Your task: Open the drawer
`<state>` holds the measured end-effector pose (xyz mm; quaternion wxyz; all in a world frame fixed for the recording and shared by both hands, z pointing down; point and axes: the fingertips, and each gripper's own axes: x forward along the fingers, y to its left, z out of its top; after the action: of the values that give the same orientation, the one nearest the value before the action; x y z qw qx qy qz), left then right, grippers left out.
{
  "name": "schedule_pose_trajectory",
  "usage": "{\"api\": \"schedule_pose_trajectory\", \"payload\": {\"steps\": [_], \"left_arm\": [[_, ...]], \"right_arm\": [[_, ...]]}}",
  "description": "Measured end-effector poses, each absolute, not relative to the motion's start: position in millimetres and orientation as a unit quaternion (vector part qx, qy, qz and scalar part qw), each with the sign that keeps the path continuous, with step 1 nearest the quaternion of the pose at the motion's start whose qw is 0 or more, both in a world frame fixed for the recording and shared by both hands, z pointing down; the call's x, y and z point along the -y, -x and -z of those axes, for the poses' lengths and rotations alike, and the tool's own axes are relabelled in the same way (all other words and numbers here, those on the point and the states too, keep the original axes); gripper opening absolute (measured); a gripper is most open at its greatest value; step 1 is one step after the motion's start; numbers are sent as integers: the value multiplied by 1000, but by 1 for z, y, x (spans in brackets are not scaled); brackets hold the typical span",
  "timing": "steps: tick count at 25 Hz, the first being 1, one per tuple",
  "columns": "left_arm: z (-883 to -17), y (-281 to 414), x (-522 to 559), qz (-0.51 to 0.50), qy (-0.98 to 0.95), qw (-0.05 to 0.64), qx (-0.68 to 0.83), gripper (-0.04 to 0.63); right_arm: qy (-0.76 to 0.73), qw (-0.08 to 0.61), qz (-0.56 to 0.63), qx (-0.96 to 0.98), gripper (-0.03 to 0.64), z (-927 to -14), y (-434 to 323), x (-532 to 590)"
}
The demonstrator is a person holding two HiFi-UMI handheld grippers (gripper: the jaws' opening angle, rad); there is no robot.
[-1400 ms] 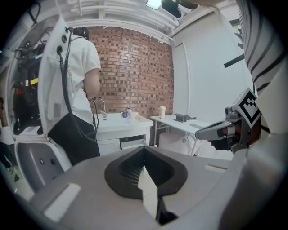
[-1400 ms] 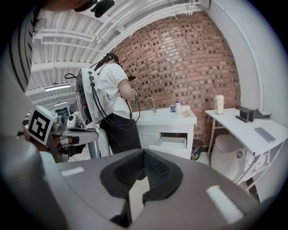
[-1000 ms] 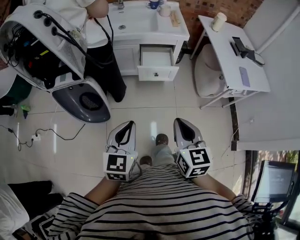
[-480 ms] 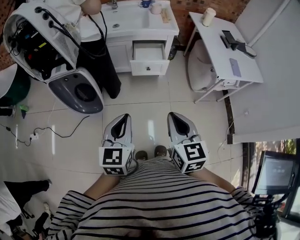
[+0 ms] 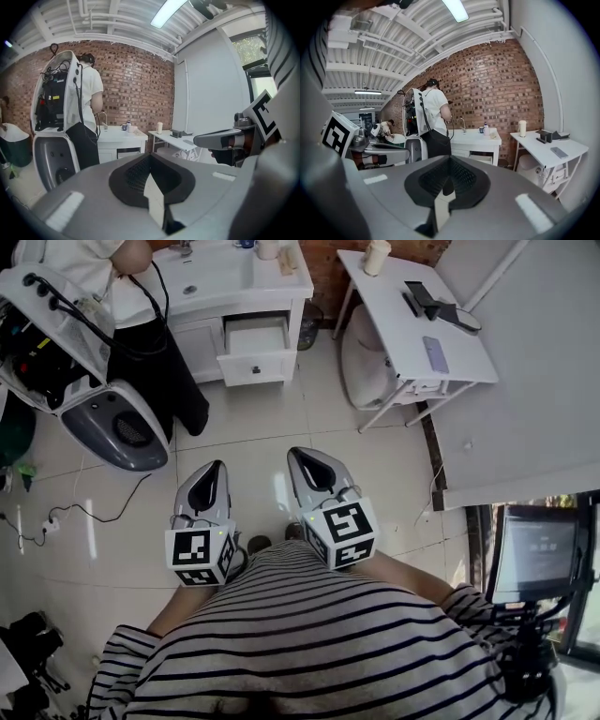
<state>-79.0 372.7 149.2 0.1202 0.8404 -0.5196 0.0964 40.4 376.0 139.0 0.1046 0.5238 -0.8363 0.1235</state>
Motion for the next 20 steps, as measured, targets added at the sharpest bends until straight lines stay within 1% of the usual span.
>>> {"api": "schedule_pose_trajectory", "payload": {"steps": [20], "left_arm": [[-155, 63, -366, -114, -846, 127, 504, 17]], "right_arm": [[-502, 115, -127, 848, 0, -142, -35, -367]]}}
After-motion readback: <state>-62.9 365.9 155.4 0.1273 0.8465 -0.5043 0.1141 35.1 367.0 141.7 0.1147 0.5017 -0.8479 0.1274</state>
